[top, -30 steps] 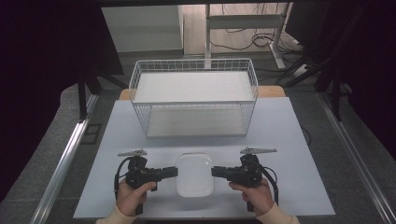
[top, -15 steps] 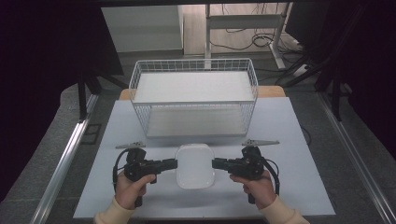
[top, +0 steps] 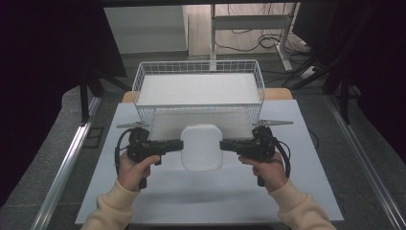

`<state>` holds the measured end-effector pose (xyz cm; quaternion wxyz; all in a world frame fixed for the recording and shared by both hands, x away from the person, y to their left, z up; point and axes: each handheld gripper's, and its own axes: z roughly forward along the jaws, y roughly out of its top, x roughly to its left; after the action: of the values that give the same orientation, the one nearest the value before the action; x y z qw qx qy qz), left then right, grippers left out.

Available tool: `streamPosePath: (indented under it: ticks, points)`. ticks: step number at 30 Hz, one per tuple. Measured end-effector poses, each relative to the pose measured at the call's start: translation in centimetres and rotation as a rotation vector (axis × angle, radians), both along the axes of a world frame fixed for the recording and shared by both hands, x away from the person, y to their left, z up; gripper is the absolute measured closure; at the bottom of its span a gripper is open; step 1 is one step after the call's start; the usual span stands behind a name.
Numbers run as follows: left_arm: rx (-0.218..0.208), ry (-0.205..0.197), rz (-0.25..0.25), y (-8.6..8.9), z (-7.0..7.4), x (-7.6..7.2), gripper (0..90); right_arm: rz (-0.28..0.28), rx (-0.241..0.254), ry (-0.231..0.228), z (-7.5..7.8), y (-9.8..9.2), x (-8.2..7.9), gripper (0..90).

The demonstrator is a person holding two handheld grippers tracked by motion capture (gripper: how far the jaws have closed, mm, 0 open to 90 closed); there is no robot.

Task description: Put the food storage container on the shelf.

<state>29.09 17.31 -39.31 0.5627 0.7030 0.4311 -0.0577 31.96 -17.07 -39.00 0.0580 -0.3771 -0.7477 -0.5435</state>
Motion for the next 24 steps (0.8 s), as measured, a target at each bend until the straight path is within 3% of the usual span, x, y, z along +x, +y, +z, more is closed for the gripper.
streamPosePath:
  ticks: [10, 15, 16, 17, 20, 21, 24]
  points:
    - [-0.001, -0.042, -0.005, 0.5, 4.2, 2.9, 80.7, 0.006, 0.01, -0.045, 4.1, 0.4, 2.9, 79.8]
    - [-0.008, -0.065, -0.017, 0.7, 6.7, 5.0, 80.8, 0.006, 0.018, -0.063, 6.5, 0.5, 4.7, 79.8]
    - [-0.005, -0.071, -0.02, 0.8, 7.4, 5.5, 80.9, 0.003, 0.019, -0.074, 7.7, 0.6, 5.6, 79.8]
    - [-0.004, -0.075, -0.023, 0.8, 7.7, 5.9, 80.9, 0.003, 0.019, -0.074, 7.7, 0.6, 5.6, 79.8]
    - [-0.018, -0.065, -0.029, 1.2, 9.1, 8.0, 80.9, -0.008, 0.017, -0.074, 9.3, 0.8, 7.3, 79.8]
    - [-0.018, -0.065, -0.029, 1.2, 9.1, 8.0, 80.8, -0.008, 0.017, -0.074, 9.3, 0.8, 7.3, 79.8]
    - [-0.029, -0.045, -0.037, 1.4, 9.8, 9.9, 80.8, -0.013, 0.016, -0.056, 10.3, 1.0, 8.8, 79.8]
